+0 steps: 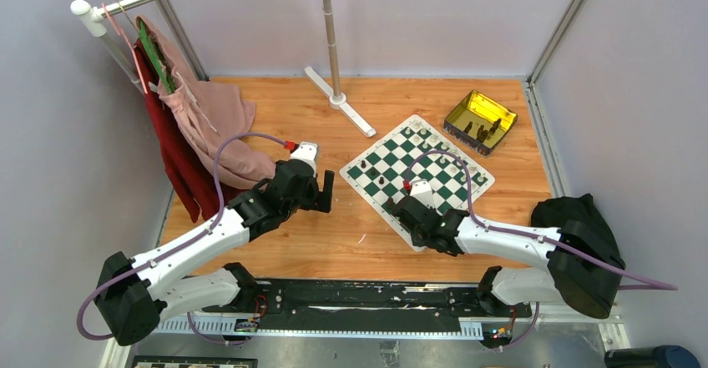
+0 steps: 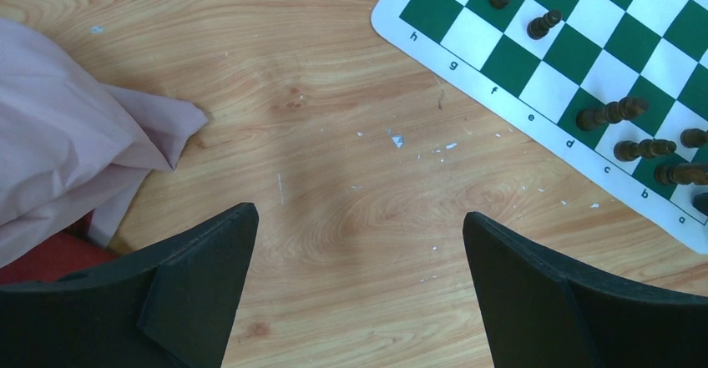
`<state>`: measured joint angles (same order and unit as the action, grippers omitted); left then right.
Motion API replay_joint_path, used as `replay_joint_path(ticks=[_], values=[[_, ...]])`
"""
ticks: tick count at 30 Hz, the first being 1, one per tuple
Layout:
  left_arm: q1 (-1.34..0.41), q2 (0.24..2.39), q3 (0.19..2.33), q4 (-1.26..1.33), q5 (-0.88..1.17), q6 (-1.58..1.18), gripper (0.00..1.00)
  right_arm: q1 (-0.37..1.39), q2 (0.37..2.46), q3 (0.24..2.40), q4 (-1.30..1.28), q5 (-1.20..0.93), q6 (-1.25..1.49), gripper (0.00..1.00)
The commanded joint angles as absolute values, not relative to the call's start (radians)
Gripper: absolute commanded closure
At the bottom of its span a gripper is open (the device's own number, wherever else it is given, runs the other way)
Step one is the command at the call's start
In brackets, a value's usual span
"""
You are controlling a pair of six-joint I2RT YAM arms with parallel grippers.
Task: Set up the chess pieces on the board
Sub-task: Place the chess piece on the chessboard.
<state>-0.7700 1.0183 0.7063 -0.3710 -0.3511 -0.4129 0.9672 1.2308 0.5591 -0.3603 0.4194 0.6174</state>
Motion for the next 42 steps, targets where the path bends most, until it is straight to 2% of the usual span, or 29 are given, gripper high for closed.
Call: replay_joint_path(ticks=[1, 29, 32, 39, 42], values=[[-0.779, 0.999, 0.697, -0.373, -0.352, -0.423, 0.0, 0.982, 1.227, 0.548, -0.355, 0.451, 0.627, 0.97], [-0.787, 1.058, 0.719, -0.354, -0.356, -0.413, 0.0, 0.983, 1.256, 0.573, -0.334, 0.464, 0.594, 0.97], [-0.787, 1.062, 0.719, -0.352, -0.354, -0.413, 0.0, 0.983, 1.264, 0.571, -0.331, 0.46, 0.595, 0.92], [-0.787, 1.069, 0.719, -0.349, -0.353, -0.408, 0.0, 0.982, 1.263, 0.571, -0.336, 0.457, 0.601, 0.64], [-0.787, 1.068, 0.721, -0.346, -0.351, -0.407, 0.0, 0.983, 1.258, 0.579, -0.342, 0.459, 0.597, 0.61]])
